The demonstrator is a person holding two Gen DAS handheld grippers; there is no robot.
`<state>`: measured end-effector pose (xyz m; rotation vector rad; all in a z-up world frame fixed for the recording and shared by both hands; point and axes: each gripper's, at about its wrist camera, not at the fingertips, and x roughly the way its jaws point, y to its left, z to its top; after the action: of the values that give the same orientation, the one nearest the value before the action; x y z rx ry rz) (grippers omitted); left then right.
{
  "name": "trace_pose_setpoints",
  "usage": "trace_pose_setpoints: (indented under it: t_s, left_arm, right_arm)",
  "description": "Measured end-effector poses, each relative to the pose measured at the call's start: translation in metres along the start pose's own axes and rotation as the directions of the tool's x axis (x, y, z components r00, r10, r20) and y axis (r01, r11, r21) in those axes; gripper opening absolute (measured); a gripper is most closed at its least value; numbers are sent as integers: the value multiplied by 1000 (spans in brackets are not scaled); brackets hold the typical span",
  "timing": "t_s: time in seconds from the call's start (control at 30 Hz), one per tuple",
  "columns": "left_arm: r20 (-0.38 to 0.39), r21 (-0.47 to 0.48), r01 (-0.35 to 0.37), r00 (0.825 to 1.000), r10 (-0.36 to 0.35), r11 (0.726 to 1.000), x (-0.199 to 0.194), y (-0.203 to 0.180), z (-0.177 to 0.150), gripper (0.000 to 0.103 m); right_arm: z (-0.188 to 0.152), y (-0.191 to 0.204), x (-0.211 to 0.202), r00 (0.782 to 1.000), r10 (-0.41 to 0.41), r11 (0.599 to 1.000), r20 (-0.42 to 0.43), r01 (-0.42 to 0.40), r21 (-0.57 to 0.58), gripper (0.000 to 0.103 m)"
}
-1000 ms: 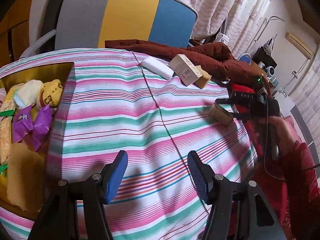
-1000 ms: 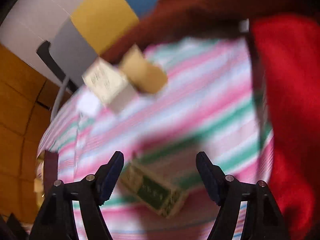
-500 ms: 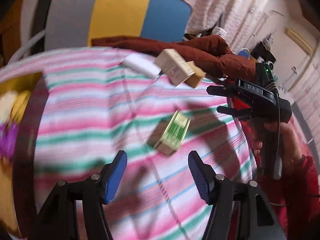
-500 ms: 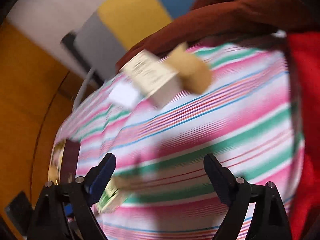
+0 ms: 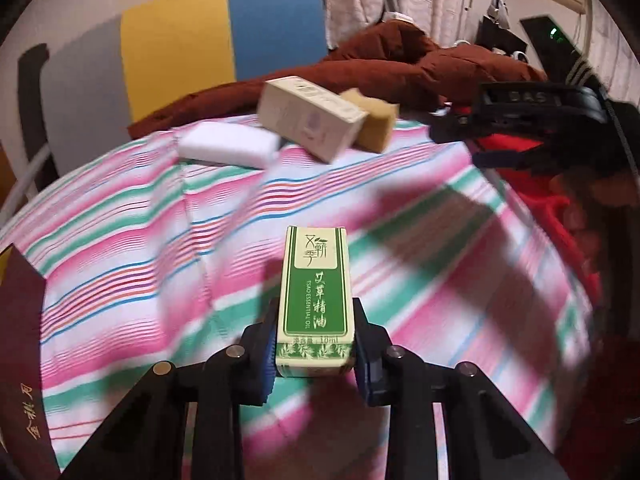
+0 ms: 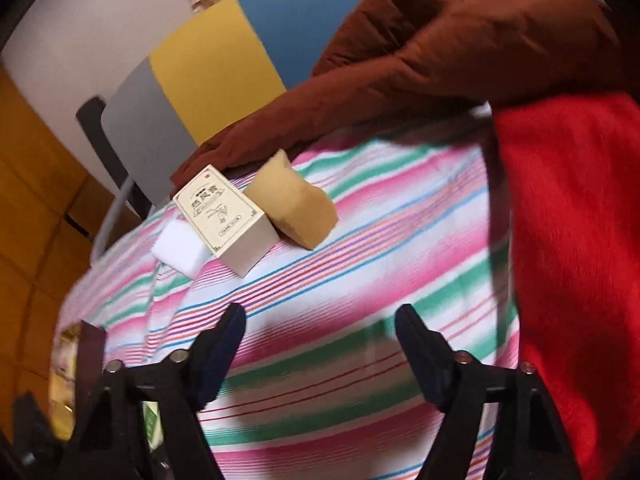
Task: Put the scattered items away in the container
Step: 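Grasp the green box with the left tool while the right reaches toward the tan sponge, then grasp the tan sponge with the right tool while the left holds the green box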
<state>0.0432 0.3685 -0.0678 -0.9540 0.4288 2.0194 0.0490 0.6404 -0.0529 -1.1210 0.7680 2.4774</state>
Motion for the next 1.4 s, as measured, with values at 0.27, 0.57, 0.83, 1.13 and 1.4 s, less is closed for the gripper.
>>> trace_pose_setpoints:
  t_s: [0.27, 0.57, 0.83, 1.13, 1.4]
  left_arm:
    - [40, -27, 41, 998, -40, 999, -2, 10, -3, 30]
    - [48, -44, 67, 997, -65, 997, 1, 15, -5, 31]
    - [51, -62, 93, 995, -90, 994, 2, 19, -8, 32]
    - [53, -62, 95, 994, -92, 994, 0, 19, -9, 32]
    - [57, -75, 114, 992, -110, 991, -1, 21, -9, 32]
  right_arm:
    - [14, 17, 17, 997, -79, 990, 5, 79, -120, 72]
    - [43, 24, 58, 983, -178, 949, 55, 186, -254, 66]
    - [55, 33, 85, 995, -84, 934, 56, 98, -343, 66]
    - [56, 27, 88, 1000, 11, 971, -9, -12, -238, 48]
    - [50, 33, 53, 999, -45, 984, -30, 39, -172, 47]
